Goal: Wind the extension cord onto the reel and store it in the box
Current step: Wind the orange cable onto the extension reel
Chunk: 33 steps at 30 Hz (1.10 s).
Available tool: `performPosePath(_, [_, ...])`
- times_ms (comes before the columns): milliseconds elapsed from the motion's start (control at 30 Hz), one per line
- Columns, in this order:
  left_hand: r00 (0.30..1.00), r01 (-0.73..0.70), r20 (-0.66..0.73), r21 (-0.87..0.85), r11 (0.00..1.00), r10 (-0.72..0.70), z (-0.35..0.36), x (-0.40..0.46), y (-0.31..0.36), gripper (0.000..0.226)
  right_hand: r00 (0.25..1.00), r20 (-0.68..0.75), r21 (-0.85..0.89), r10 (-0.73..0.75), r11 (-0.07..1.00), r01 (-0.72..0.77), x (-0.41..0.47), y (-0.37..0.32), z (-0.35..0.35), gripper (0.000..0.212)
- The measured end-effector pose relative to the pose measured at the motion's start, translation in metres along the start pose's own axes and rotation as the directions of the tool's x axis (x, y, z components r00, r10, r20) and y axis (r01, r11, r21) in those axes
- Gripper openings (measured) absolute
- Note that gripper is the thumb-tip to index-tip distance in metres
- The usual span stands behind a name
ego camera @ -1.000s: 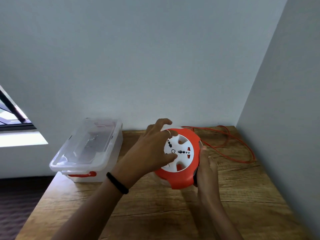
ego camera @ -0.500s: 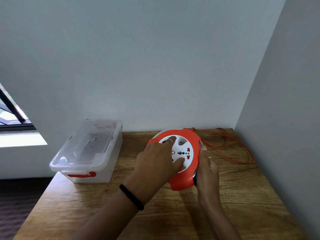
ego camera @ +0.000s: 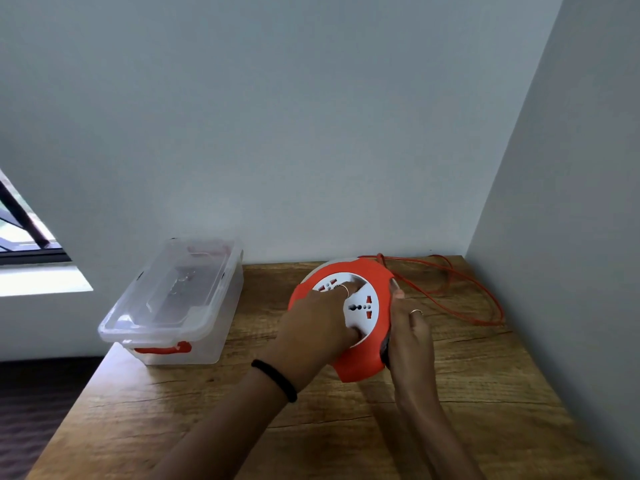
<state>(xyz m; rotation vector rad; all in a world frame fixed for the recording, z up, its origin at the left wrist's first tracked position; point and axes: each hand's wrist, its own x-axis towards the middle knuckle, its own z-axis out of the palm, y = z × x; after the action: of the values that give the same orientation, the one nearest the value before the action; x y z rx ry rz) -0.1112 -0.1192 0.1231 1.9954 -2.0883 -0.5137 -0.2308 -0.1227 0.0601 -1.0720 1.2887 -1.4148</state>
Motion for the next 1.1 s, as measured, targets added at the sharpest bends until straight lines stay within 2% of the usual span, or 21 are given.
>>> performPosePath(133, [1.0, 0.011, 0.001, 0.04, 0.999, -0.011, 0.005, 0.0, -0.002, 0.071, 1.0, 0.02, -0.079, -0.024, 0.997, 0.025, 0.002, -0.001, -0.002, 0.053])
performPosePath(233, [0.999, -0.041, 0.003, 0.057, 0.998, 0.041, 0.007, 0.003, -0.003, 0.07, 0.996, 0.031, -0.123, -0.079, 0.989, 0.082, 0.008, -0.002, -0.004, 0.051])
performPosePath(333, [0.992, -0.129, 0.026, 0.179, 0.975, 0.126, 0.003, 0.005, -0.004, 0.067, 0.997, 0.038, -0.145, -0.072, 0.986, 0.077, 0.017, 0.0, -0.007, 0.055])
performPosePath(433, [0.97, -0.244, 0.081, 0.331, 0.911, 0.23, -0.009, 0.006, -0.005, 0.064, 0.996, 0.089, -0.139, -0.021, 0.99, 0.033, 0.024, 0.002, -0.01, 0.057])
performPosePath(533, [0.917, -0.399, 0.211, 0.485, 0.778, 0.339, -0.026, 0.005, -0.004, 0.064, 0.99, 0.14, -0.121, 0.021, 0.993, -0.004, 0.025, 0.007, -0.011, 0.061])
performPosePath(667, [0.796, -0.605, 0.429, 0.592, 0.532, 0.427, -0.042, 0.002, -0.006, 0.065, 0.973, 0.215, -0.125, 0.083, 0.99, -0.057, 0.019, 0.013, -0.01, 0.067])
performPosePath(733, [0.745, -0.665, 0.499, 0.611, 0.429, 0.444, -0.045, 0.001, -0.009, 0.062, 0.964, 0.251, -0.103, 0.091, 0.992, -0.067, 0.013, 0.015, -0.008, 0.06])
performPosePath(800, [0.722, -0.686, 0.524, 0.628, 0.367, 0.452, -0.046, 0.001, -0.014, 0.061, 0.96, 0.26, -0.068, 0.106, 0.993, -0.092, 0.007, 0.016, -0.004, 0.06])
performPosePath(867, [0.726, -0.679, 0.521, 0.643, 0.354, 0.449, -0.047, 0.003, -0.019, 0.064, 0.96, 0.254, -0.041, 0.12, 0.993, -0.114, 0.005, 0.016, 0.0, 0.065])
performPosePath(967, [0.758, -0.649, 0.501, 0.646, 0.402, 0.418, -0.051, 0.007, -0.023, 0.068, 0.957, 0.247, -0.038, 0.15, 0.989, -0.145, 0.006, 0.008, 0.0, 0.06])
performPosePath(1100, [0.759, -0.646, 0.467, 0.623, 0.441, 0.453, -0.055, 0.011, -0.025, 0.068, 0.915, 0.337, -0.028, 0.223, 0.973, -0.227, 0.006, 0.001, -0.005, 0.058])
